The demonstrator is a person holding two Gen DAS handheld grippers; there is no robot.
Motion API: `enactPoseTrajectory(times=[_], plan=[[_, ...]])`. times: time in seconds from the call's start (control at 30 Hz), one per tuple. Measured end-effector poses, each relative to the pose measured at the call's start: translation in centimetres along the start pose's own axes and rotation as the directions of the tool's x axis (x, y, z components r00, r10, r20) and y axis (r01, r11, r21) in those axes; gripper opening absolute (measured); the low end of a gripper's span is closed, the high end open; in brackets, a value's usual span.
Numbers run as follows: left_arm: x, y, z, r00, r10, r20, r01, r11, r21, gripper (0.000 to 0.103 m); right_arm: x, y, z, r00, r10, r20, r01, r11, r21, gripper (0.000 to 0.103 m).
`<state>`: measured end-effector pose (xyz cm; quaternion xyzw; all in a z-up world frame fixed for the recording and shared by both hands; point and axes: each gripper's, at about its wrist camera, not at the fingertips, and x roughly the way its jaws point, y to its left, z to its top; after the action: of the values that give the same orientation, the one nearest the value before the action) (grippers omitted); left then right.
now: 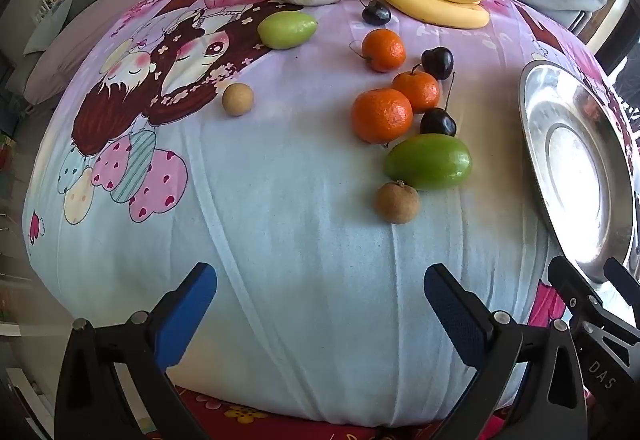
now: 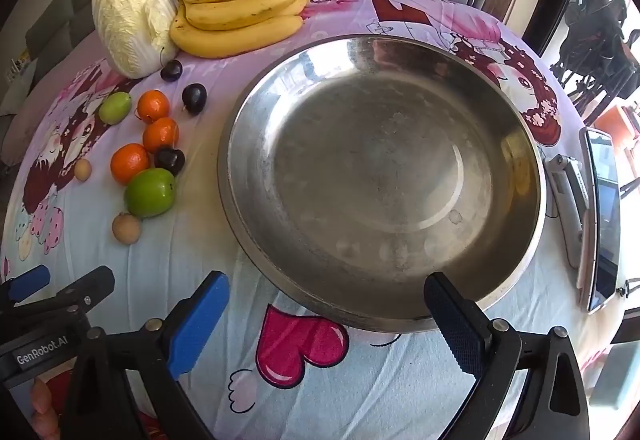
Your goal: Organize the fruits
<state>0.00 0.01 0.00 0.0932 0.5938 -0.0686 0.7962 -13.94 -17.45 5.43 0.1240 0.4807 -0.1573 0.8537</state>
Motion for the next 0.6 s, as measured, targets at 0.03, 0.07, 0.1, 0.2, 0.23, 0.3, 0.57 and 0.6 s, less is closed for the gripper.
enactPoseTrajectory(times=[0.03,0.07,0.1,0.2,0.23,0.3,0.57,0.6], plan=[[0.0,0.02,0.0,1.0,0.0,0.0,0.0,1.0,-0.002,0.103,0.03,-0.04,0.01,1.0,0.0,-0.001,0.0,1.0,0.002,0.1],[0.0,0.02,-0.01,1.0,0.0,-0.001,0.0,1.0,-0.004,0.103,0.07,-0.09,0.02,1.0,0.0,-0.002,0.0,1.0,0.005,0.1],[0.03,0.13,-0.14,1.0,-0.005,-0.001,0.005,1.0,0.005,0.103,0.08,-0.16,0.05,1.0,0.0,-0.003,0.0,1.0,0.007,0.1],[0.0,-0.04,-0.26,1.0,-0.005,0.0,0.005,1.0,0.009,0.103,0.1,-0.14,0.06,1.0,-0.001,-0.004,0.001,1.0,0.008,0.1],[-0.03,0.17,-0.4,1.0,-0.004,0.0,0.004,1.0,0.01,0.103,0.09,-0.12,0.07,1.0,-0.002,-0.004,0.002,1.0,0.008,0.1],[0.33,0.43,-0.2,1.0,-0.002,-0.001,0.002,1.0,0.009,0.103,0.11,-0.03,0.06,1.0,-0.004,-0.004,0.004,1.0,0.009,0.1],[0.36,0.59,-0.03,1.0,-0.005,-0.003,0.005,1.0,0.005,0.103,0.29,-0.27,0.05,1.0,-0.004,-0.009,0.005,1.0,0.017,0.1],[0.34,0.61,-0.09,1.0,-0.005,-0.004,0.005,1.0,0.003,0.103,0.31,-0.29,0.04,1.0,-0.004,-0.01,0.004,1.0,0.017,0.1]])
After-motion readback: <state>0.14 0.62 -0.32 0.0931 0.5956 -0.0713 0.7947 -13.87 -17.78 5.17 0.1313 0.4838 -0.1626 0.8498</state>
